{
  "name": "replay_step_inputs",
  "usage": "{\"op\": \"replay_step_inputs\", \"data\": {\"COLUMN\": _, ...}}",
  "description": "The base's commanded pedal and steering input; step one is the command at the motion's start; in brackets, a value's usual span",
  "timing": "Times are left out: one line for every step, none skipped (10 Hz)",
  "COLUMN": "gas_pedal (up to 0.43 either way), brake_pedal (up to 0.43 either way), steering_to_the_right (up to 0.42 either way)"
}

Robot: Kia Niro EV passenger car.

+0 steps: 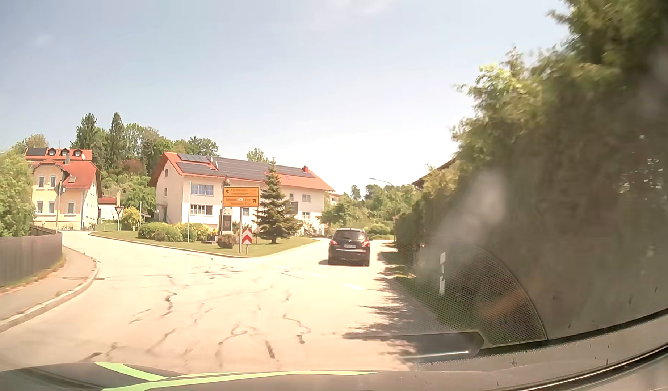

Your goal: Follow the waypoints while adhering to traffic rules and regulations

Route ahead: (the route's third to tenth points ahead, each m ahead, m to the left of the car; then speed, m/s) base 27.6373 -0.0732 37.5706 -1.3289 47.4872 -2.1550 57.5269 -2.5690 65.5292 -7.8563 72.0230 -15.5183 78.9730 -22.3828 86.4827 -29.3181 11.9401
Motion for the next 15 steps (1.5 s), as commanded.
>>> {"op": "replay_step_inputs", "data": {"gas_pedal": 0.098, "brake_pedal": 0.000, "steering_to_the_right": 0.009}}
{"op": "replay_step_inputs", "data": {"gas_pedal": 0.067, "brake_pedal": 0.000, "steering_to_the_right": 0.010}}
{"op": "replay_step_inputs", "data": {"gas_pedal": 0.000, "brake_pedal": 0.000, "steering_to_the_right": 0.012}}
{"op": "replay_step_inputs", "data": {"gas_pedal": 0.000, "brake_pedal": 0.000, "steering_to_the_right": 0.017}}
{"op": "replay_step_inputs", "data": {"gas_pedal": 0.000, "brake_pedal": 0.000, "steering_to_the_right": 0.023}}
{"op": "replay_step_inputs", "data": {"gas_pedal": 0.000, "brake_pedal": 0.000, "steering_to_the_right": 0.026}}
{"op": "replay_step_inputs", "data": {"gas_pedal": 0.000, "brake_pedal": 0.006, "steering_to_the_right": 0.025}}
{"op": "replay_step_inputs", "data": {"gas_pedal": 0.000, "brake_pedal": 0.043, "steering_to_the_right": 0.025}}
{"op": "replay_step_inputs", "data": {"gas_pedal": 0.000, "brake_pedal": 0.055, "steering_to_the_right": 0.024}}
{"op": "replay_step_inputs", "data": {"gas_pedal": 0.000, "brake_pedal": 0.061, "steering_to_the_right": 0.024}}
{"op": "replay_step_inputs", "data": {"gas_pedal": 0.000, "brake_pedal": 0.079, "steering_to_the_right": 0.022}}
{"op": "replay_step_inputs", "data": {"gas_pedal": 0.000, "brake_pedal": 0.091, "steering_to_the_right": 0.020}}
{"op": "replay_step_inputs", "data": {"gas_pedal": 0.000, "brake_pedal": 0.104, "steering_to_the_right": 0.020}}
{"op": "replay_step_inputs", "data": {"gas_pedal": 0.000, "brake_pedal": 0.116, "steering_to_the_right": 0.018}}
{"op": "replay_step_inputs", "data": {"gas_pedal": 0.000, "brake_pedal": 0.134, "steering_to_the_right": 0.017}}
